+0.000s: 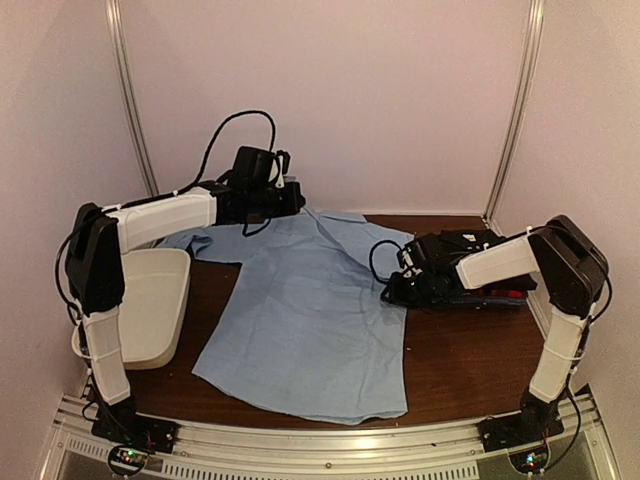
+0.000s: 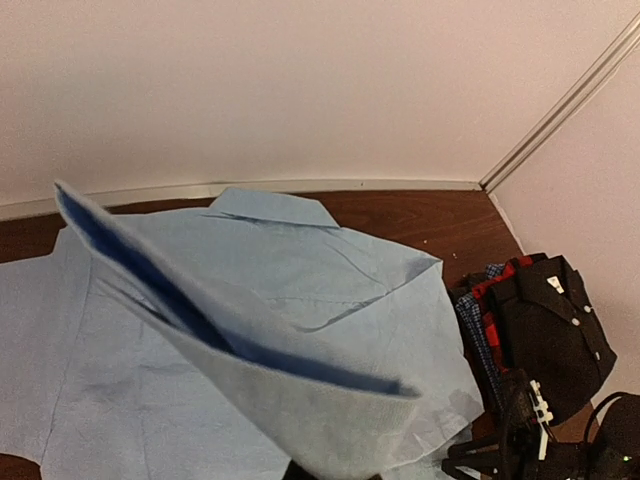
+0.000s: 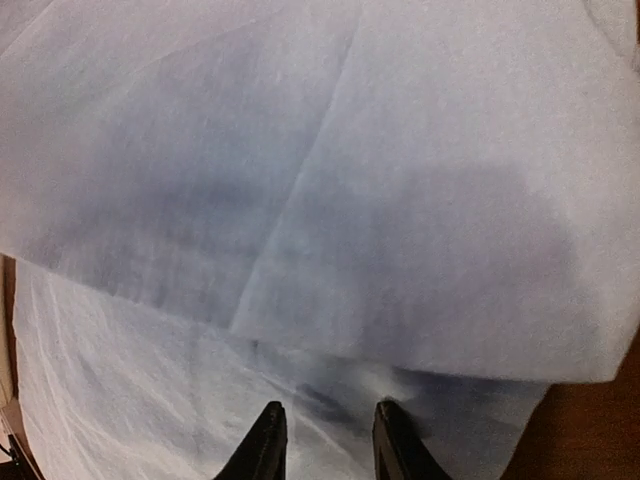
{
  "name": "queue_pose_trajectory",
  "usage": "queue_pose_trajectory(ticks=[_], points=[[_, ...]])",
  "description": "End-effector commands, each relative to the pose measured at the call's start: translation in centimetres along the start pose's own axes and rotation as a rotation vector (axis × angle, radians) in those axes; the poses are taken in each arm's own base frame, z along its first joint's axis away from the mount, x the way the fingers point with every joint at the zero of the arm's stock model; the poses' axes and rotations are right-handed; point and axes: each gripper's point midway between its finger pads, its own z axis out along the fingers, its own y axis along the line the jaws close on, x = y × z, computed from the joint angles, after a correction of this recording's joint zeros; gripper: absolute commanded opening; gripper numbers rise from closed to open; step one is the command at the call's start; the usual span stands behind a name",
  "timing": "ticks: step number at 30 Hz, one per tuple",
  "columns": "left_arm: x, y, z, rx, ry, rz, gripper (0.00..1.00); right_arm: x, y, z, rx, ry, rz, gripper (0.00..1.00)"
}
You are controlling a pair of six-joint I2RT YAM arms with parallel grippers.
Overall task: Fold and stack the long sleeve shirts
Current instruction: Pick up the flattened shirt from the center of the board.
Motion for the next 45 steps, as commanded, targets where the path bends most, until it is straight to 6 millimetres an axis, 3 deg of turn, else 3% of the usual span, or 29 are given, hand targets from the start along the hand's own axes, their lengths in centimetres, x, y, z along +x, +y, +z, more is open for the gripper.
queue_pose_trajectory(ticks=[1,6,11,24,32,37,45], points=[[-1.9,0.0,1.2,0.021,-0.041,0.009,0.00,-1.8,-3.7,-0.3,0.126,-0.008,-0.015,0.34],[-3.9,0.7,1.8,0.014,-0.071,0.006,0.00,-2.9,-2.9,-1.7,0.127,-0.016,-0.047,0.40],[-5.1,0.9,2.3,0.043,-0.082,0.006,0.00,-1.3,-1.3,-4.2,0.112,-0.017,-0.065,0.45],[-6.4,-1.6,1.8,0.166,-0.114,0.026,0.00,13.4,0.8,-10.0,0.150,0.160,-0.071,0.45],[-6.6,-2.5,1.6,0.213,-0.110,0.032,0.00,21.0,1.6,-12.1,0.152,0.278,-0.049,0.45],[-6.8,-2.8,1.3,0.220,-0.111,0.040,0.00,24.0,1.9,-12.7,0.159,0.343,-0.045,0.45],[-7.3,-3.0,0.8,0.220,-0.122,0.055,0.00,25.9,1.7,-13.2,0.147,0.383,-0.007,0.39]])
